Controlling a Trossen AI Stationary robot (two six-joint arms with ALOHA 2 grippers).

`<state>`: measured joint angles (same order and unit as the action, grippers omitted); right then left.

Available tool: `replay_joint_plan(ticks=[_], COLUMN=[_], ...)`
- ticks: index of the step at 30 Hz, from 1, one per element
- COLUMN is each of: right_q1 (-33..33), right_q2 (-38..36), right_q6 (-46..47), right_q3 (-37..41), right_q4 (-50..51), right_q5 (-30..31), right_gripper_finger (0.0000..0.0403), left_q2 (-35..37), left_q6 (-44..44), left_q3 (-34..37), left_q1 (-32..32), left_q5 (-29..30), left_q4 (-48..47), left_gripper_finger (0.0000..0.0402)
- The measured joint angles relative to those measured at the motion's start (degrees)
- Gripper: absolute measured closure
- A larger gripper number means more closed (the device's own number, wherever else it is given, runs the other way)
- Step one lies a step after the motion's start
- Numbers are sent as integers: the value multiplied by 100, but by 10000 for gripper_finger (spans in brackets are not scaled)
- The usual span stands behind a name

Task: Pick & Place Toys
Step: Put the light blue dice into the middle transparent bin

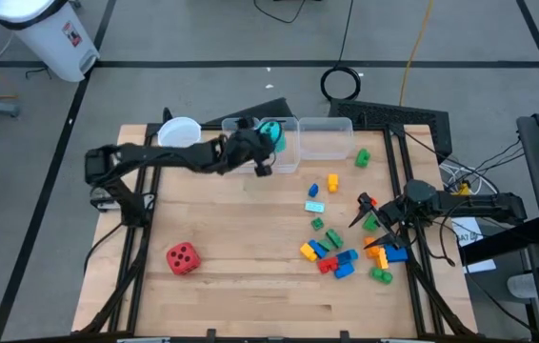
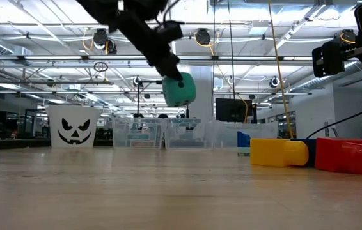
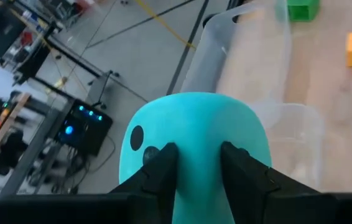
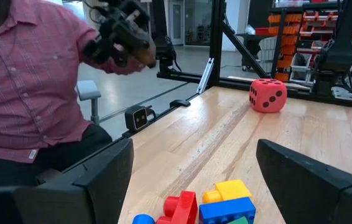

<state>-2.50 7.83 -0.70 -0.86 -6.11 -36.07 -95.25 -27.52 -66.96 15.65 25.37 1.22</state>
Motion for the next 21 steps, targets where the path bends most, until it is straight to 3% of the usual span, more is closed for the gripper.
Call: replay_joint_plan(ticks=[3,8,12,17,21], right_q1=[-1,-1,-1,-2,-2], right_q2=[-1,1,1,-1,0], right_q6=[-1,1,1,1,0], right_q3=[0,0,0,1,-1], right_q4=[-1,-1,-2,-2,-4], right_q5=[-1,1,0,1,0], right_gripper_finger=[89,88,89,88,89], left_q2=[-409,-1026,-1338,-1591,-1718], left_q6=[-335,-1067,-1259,-1220,-1195], left_q3=[0,-19,-270,-501,-533], left_q1=[318,702,888,1000,1021], left_q5=[-374,-402,-373,-910,-962], left_q4=[509,1008,752,537,558], left_gripper_finger=[287,287,286,286,285])
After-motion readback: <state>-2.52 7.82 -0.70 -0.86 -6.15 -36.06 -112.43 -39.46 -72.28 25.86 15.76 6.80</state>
